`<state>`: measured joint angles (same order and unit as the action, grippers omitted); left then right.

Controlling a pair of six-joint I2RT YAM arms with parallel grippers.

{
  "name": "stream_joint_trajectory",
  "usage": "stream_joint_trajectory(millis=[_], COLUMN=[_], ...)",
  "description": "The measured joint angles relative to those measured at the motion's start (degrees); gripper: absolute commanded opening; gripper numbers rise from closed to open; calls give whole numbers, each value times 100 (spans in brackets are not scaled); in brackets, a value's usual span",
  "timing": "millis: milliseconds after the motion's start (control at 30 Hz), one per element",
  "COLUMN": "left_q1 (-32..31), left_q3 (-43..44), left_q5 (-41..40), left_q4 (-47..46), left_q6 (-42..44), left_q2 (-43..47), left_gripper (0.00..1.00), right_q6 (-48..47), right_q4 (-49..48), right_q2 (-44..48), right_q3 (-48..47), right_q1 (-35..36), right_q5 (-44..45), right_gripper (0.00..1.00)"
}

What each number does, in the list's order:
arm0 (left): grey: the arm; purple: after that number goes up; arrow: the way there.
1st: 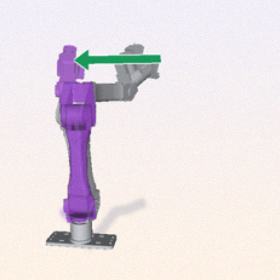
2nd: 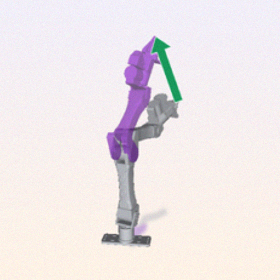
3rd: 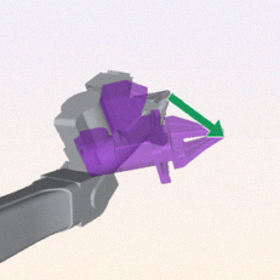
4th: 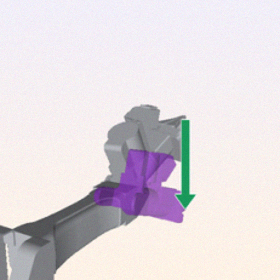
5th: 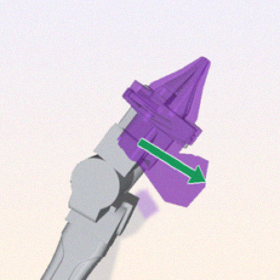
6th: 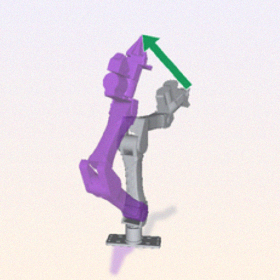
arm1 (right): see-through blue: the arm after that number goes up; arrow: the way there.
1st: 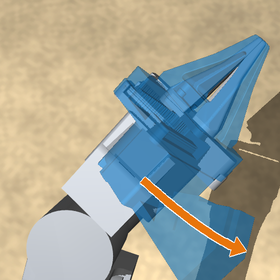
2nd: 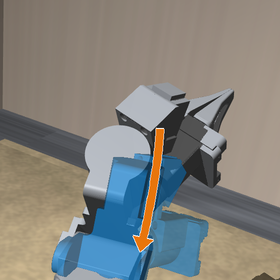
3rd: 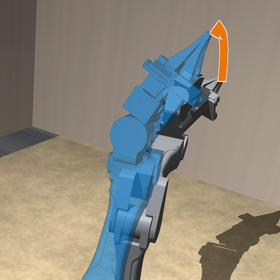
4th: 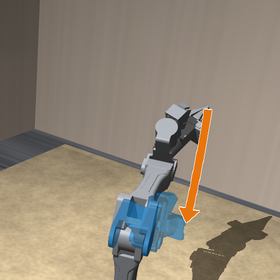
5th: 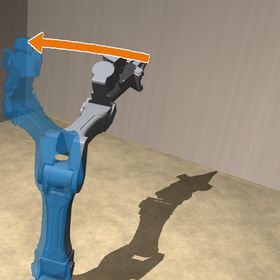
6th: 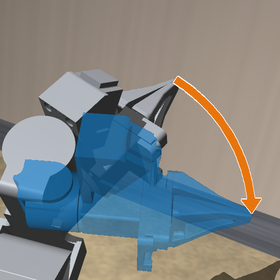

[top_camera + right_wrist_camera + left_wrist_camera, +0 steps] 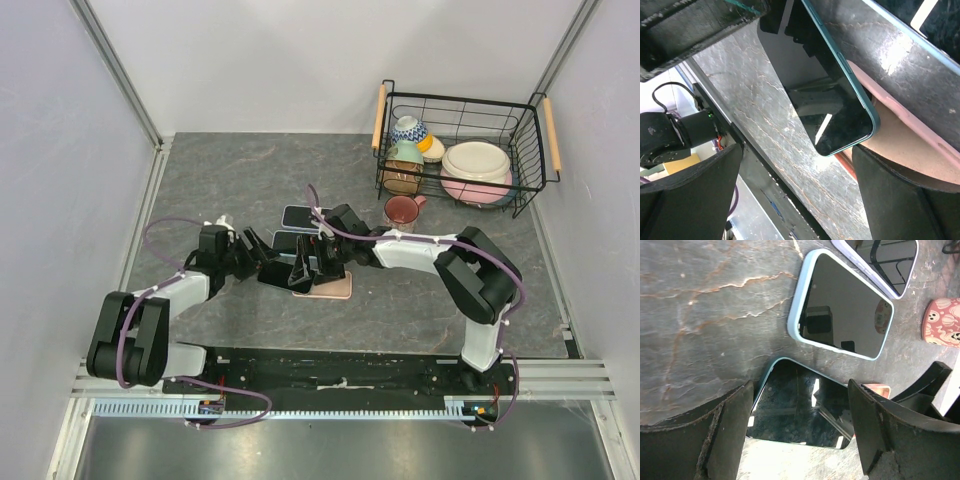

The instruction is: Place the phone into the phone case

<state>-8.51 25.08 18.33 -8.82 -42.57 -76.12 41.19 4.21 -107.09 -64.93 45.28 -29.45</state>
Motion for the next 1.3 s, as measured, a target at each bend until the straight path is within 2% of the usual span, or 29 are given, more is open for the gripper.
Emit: stream_joint_trajectory(millis=[233,533,633,767,1200,1300], left_q1=[-243,-413,-417,-437,-437,-437], left_q3=[122,308,337,337,337,337], left_q5=[-7,74,76,96,133,146], left_q4=[-68,479,575,603,610,599], left_q6=[-50,-72,-72,-70,-70,-70], left_q2=[-184,-184,-184,-184,-201,-212], left_gripper=[82,82,81,80,78,77], right_q6=[-66,-98,-90,-46,315,452], right_q4=[-212,-520,-597,-710,-1137,-1438], right_q2=[144,610,612,610,490,459], right_q3=[431,855,896,1062,1425,1537], right_q1=[-98,-404,-402,-402,-446,-466], right_q5=[13,269,286,284,238,192], right_gripper=[98,98,93,81,67,61])
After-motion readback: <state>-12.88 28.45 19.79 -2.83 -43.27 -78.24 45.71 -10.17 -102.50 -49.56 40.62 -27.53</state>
